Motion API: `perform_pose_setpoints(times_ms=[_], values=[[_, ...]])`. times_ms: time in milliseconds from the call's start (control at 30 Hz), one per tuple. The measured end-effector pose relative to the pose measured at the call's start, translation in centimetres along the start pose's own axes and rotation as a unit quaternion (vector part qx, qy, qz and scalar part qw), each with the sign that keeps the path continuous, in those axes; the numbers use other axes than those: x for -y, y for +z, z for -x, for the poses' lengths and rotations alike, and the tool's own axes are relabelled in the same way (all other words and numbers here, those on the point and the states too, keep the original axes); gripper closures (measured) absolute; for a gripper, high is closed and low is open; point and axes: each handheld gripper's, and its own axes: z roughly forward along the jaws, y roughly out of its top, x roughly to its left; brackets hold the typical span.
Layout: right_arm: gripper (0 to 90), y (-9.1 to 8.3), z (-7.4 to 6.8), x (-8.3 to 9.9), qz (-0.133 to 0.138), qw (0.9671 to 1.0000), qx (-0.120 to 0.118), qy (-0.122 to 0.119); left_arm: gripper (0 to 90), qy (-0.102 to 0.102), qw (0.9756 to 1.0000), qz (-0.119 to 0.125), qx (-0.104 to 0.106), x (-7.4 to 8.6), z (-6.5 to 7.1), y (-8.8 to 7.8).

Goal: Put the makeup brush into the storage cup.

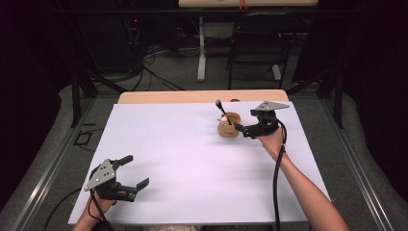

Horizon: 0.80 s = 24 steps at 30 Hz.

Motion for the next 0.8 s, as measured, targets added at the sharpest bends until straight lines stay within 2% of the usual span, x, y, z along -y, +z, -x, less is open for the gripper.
perform_pose_setpoints(times_ms=[233,367,800], values=[[0.0,-1.1,0.0,0.6,-0.013,0.9999,-0.003,-0.005,0.2,-0.001,1.0000,-0.001,0.000,0.0,0.0,0.0],[0.0,-2.0,-0.4,0.5,-0.008,0.9999,-0.008,-0.007,0.2,-0.001,1.0000,0.000,0.000,0.0,0.0,0.0],[0.0,-5.1,-3.1,1.0,0.003,0.9984,-0.031,-0.048,0.2,0.000,1.0000,0.000,0.002,0.0,0.0,0.0]])
